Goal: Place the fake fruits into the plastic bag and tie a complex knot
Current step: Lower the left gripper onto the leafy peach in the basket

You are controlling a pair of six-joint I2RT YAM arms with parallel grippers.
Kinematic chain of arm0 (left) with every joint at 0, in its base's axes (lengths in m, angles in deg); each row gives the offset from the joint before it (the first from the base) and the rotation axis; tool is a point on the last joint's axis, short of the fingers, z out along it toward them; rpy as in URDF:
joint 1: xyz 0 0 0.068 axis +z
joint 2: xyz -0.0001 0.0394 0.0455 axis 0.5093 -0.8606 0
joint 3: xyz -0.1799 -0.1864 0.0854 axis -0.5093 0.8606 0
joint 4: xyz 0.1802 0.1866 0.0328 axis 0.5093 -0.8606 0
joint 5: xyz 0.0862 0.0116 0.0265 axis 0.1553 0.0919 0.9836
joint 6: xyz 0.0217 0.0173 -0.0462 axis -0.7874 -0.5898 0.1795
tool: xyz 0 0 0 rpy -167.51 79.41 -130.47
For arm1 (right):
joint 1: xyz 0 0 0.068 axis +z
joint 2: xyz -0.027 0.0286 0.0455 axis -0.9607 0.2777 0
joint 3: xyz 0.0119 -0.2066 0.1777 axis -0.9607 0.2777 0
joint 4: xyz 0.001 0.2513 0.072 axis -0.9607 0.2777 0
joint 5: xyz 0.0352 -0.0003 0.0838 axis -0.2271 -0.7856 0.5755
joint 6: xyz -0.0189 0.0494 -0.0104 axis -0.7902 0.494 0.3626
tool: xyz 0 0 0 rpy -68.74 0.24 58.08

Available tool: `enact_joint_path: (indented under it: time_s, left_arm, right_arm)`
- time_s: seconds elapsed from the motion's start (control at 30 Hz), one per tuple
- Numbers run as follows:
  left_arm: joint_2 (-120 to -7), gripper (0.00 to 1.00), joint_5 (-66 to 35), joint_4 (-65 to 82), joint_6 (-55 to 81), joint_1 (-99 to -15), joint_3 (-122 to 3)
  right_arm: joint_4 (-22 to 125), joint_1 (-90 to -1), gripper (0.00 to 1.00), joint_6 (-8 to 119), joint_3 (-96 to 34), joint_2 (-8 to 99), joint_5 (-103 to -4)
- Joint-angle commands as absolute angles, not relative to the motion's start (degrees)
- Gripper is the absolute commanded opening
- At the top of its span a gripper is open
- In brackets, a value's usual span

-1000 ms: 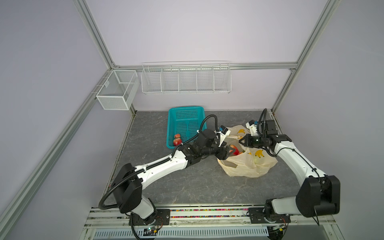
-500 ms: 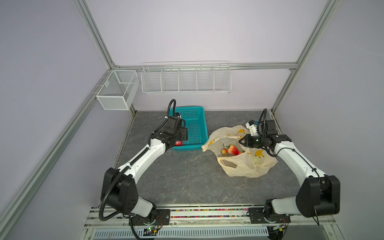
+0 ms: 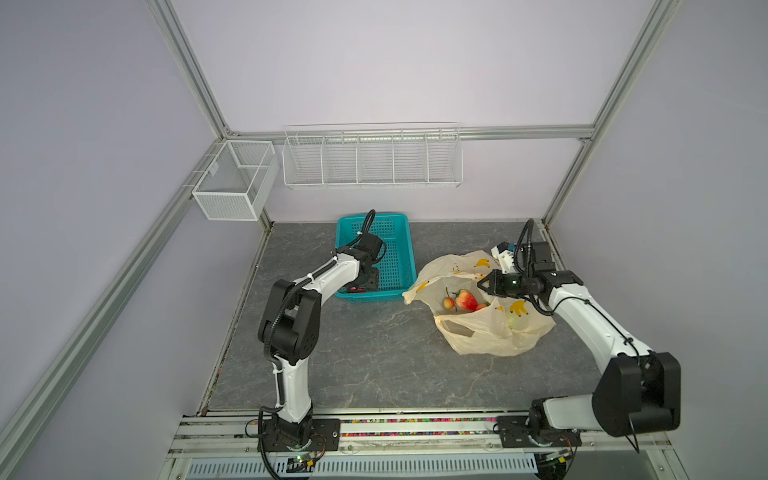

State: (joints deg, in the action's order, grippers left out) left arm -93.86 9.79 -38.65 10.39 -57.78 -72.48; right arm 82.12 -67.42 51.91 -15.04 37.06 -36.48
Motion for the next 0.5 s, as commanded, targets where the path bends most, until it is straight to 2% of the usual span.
enact_joint_path:
  time_s: [0.0,0.13,0.27,0.47]
  left_arm:
    - [-96.4,0.76,12.1,-41.5,10.3,-57.5,-74.7]
    - [-98.2,0.76,8.1,-40.3,10.4,-57.5,-75.2]
    - [-98.9,0.75,-0.6,-37.9,10.6,-57.8,-76.5]
    - [-101.8,0.74,-0.2,-38.1,10.3,-58.7,-80.7]
  right_arm:
    - [81.4,-67.6,0.07,50.7,-13.8,35.7,-36.2]
    - [81.4,-67.6,0.07,50.6,-13.7,35.3,-36.8]
    - [81.2,-67.6,0.07,50.6,-13.7,35.4,-36.8]
    - [81.3,-67.6,0.07,50.6,-13.7,35.5,-36.9]
